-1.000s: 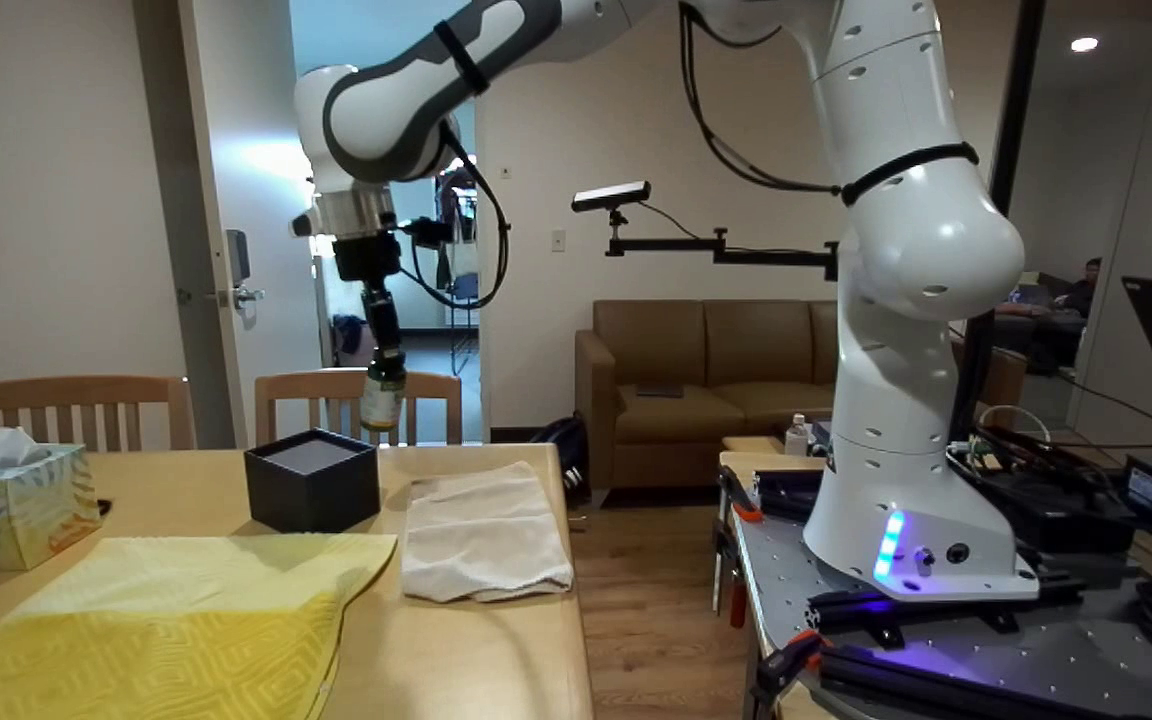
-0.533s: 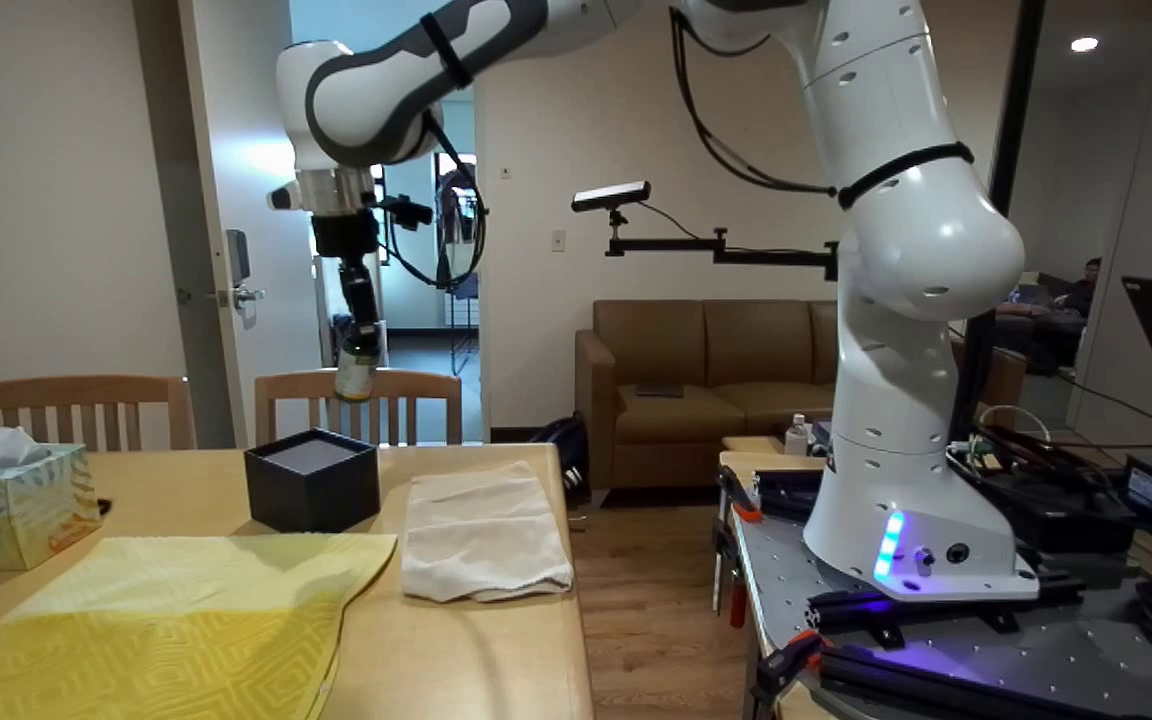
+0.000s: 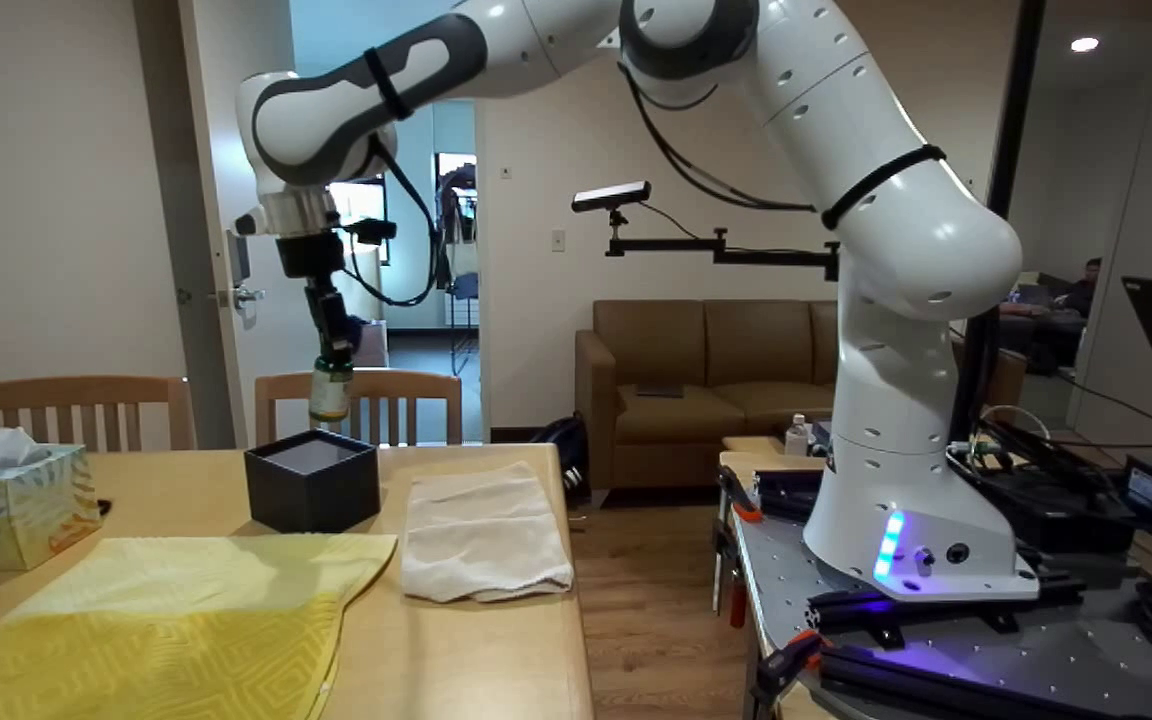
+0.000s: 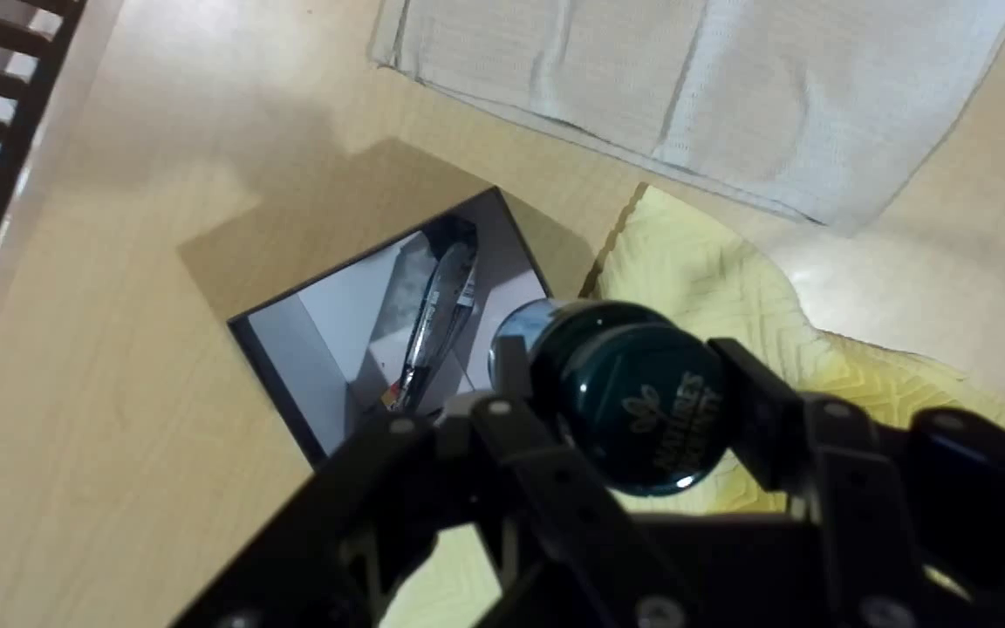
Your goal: Pick the bottle and put it in the box, then pick the box and put it on the cloth
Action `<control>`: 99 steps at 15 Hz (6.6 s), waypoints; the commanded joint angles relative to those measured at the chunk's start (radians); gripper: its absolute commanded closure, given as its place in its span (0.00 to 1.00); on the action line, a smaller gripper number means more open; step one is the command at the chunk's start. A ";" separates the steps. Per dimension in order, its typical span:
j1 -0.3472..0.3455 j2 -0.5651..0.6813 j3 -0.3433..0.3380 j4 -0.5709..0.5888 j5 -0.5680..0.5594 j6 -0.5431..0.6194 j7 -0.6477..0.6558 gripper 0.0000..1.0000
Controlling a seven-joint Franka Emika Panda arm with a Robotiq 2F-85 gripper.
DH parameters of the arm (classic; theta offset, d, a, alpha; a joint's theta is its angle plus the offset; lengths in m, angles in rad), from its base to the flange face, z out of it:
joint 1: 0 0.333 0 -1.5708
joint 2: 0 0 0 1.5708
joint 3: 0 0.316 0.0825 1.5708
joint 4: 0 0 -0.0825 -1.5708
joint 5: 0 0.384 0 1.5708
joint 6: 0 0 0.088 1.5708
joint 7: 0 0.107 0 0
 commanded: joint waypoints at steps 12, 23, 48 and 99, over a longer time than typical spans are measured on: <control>0.003 0.486 -0.008 0.693 0.007 -0.386 -0.056 0.72; 0.002 0.549 -0.007 0.784 0.013 -0.422 -0.060 0.72; -0.018 0.644 0.029 0.755 0.035 -0.451 -0.129 0.72; 0.000 0.173 0.024 0.030 0.081 0.138 -0.031 0.00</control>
